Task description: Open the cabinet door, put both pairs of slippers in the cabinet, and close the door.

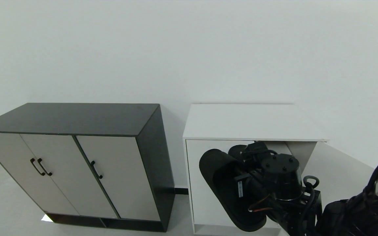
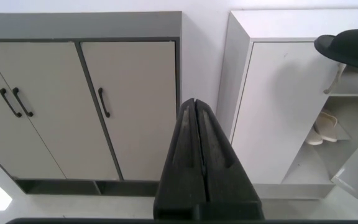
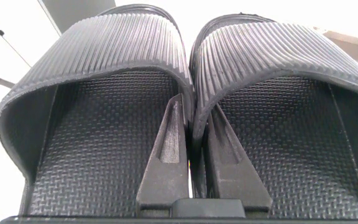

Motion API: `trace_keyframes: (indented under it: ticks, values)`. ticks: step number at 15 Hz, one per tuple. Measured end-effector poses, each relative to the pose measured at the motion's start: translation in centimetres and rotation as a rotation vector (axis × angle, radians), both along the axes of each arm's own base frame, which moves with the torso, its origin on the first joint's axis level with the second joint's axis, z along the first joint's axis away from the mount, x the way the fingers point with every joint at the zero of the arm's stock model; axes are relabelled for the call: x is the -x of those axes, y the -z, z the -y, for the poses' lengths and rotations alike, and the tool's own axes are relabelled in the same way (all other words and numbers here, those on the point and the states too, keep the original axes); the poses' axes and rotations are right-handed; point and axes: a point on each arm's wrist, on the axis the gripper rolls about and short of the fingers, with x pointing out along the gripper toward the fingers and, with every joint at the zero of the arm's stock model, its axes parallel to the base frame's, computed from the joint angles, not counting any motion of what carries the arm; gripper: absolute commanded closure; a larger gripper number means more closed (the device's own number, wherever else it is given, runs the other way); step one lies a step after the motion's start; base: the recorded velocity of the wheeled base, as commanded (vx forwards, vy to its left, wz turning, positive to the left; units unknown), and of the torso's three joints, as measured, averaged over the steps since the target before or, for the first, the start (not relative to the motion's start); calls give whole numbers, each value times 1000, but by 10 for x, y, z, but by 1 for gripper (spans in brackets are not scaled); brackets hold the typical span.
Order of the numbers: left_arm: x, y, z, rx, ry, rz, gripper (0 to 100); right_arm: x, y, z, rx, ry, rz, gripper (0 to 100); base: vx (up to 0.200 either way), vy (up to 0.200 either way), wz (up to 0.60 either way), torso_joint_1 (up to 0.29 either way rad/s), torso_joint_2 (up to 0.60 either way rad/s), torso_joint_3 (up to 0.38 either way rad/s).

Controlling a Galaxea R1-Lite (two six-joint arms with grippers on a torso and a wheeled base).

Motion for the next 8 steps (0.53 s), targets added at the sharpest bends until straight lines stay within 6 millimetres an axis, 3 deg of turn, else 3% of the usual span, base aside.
trace_keyframes:
  ticks: [3,8]
  values:
    - [0,0,0,-1,0,0,100,1,1,0,2,-1,-2,100,0,0,0,0,0,0]
    - [0,0,0,-1,-1,0,100,2,4,-1,7,-6,-11,100,0,-200,0,4,3,0]
